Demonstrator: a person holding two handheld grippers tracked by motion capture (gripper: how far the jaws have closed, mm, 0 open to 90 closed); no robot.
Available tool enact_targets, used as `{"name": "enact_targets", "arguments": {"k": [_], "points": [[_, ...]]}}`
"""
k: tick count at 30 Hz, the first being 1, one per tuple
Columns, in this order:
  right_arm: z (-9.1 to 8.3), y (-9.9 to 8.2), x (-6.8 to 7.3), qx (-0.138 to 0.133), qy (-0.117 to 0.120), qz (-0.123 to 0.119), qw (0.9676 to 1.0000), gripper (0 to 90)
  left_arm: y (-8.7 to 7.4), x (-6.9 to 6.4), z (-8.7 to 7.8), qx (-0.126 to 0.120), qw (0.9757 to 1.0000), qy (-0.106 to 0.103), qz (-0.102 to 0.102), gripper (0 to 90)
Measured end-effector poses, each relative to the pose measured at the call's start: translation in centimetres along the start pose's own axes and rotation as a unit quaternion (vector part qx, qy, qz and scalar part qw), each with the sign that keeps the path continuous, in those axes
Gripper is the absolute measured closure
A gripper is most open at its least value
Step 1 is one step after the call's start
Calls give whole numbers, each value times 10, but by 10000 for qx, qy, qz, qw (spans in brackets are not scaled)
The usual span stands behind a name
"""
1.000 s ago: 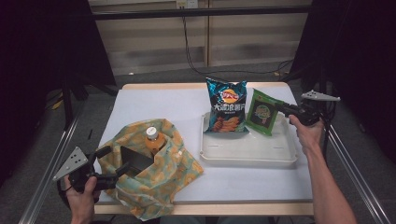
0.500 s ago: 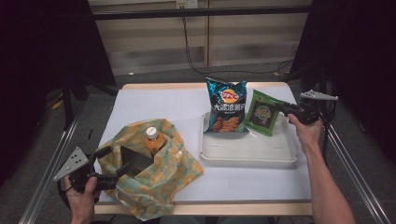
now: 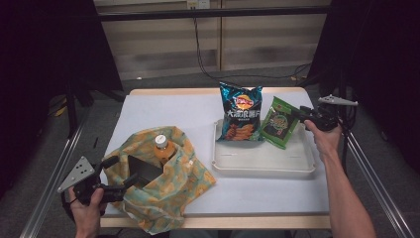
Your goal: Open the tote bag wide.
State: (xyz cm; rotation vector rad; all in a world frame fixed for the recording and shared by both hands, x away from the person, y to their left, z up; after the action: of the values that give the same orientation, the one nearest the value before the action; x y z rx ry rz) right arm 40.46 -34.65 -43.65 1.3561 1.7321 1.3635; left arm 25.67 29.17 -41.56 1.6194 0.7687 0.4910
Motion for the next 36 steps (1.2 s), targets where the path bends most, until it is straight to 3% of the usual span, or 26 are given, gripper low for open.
{"name": "enact_targets", "arguments": {"k": [7,13,16,18,19,20,24,26,36], "points": [[-3,2,-4,-27,-119,17,9999,419,0,0,0,11,10000,3,-3,33],[-12,6,-8,-77,-156,35,9998,393,-1,1,0,-8,10000,-31,-25,33],[-21,7,-7,-132,-100,26,9999,456,-1,1,0,4,10000,14,-29,34],[-30,1,-1,-146,28,23,9999,598,0,1,0,1,10000,29,5,34],[-30,1,-1,-146,28,23,9999,598,0,1,0,1,10000,29,5,34],[-35,-3,4,-115,154,21,9998,686,-1,1,0,-2,10000,-27,-28,34],[-43,-13,16,8,382,-17,9993,861,-1,0,0,15,10000,13,-15,34],[-46,-18,21,111,492,-12,9987,900,0,0,0,39,10000,28,19,34],[-49,-36,43,551,822,-169,9949,900,0,-2,1,-14,10000,-30,-5,35]]}}
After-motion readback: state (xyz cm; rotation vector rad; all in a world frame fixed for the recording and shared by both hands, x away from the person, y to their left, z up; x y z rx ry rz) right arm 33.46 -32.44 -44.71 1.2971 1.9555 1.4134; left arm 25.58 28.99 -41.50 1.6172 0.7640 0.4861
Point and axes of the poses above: each handheld gripper's, and its own axes: z roughly forward along the jaws, y roughly out of its top, x roughly to its left, the point moved 2 cm from there along z, roughly forward along the jaws, and after that the axes turned 5 degrees about -x, right-handed, at the moved point
